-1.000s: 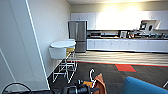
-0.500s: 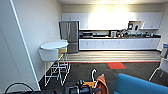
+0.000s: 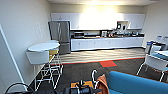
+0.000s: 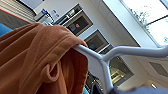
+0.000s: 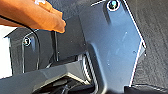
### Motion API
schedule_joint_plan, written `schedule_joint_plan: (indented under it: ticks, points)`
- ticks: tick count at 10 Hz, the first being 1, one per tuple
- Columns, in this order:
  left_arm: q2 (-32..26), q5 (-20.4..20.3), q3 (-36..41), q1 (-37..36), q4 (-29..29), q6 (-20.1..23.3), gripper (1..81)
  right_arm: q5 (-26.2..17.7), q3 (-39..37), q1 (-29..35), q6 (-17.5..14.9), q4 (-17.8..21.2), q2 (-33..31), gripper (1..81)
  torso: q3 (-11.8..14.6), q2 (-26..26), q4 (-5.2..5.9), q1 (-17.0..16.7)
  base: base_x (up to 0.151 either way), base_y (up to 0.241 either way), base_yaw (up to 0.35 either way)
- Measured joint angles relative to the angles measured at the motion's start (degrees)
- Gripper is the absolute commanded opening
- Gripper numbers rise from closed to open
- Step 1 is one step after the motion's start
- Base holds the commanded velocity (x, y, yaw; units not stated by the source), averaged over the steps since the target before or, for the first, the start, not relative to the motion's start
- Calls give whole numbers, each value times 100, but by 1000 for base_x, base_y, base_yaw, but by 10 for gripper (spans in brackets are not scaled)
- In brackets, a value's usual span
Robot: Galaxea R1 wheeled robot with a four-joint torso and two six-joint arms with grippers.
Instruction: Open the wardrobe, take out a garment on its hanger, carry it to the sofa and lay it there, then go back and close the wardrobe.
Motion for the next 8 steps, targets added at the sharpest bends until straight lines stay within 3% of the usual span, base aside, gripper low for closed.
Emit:
schedule_joint_plan:
  ticks: [6, 7, 8]
  points:
    - [49, 2, -2, 94, 22, 0, 10, 1, 0, -5, 0, 2, -2, 811, 0, 0, 23, 0, 0, 0, -243]
    - [51, 0, -2, 94, 24, -2, 10, 1, 1, -11, 0, 2, 0, 811, 0, 0, 111, 0, 0, 0, -243]
    - [55, 0, -2, 94, 24, -2, 10, 1, 6, -18, 0, 2, -2, 811, 0, 0, 286, 0, 0, 0, -243]
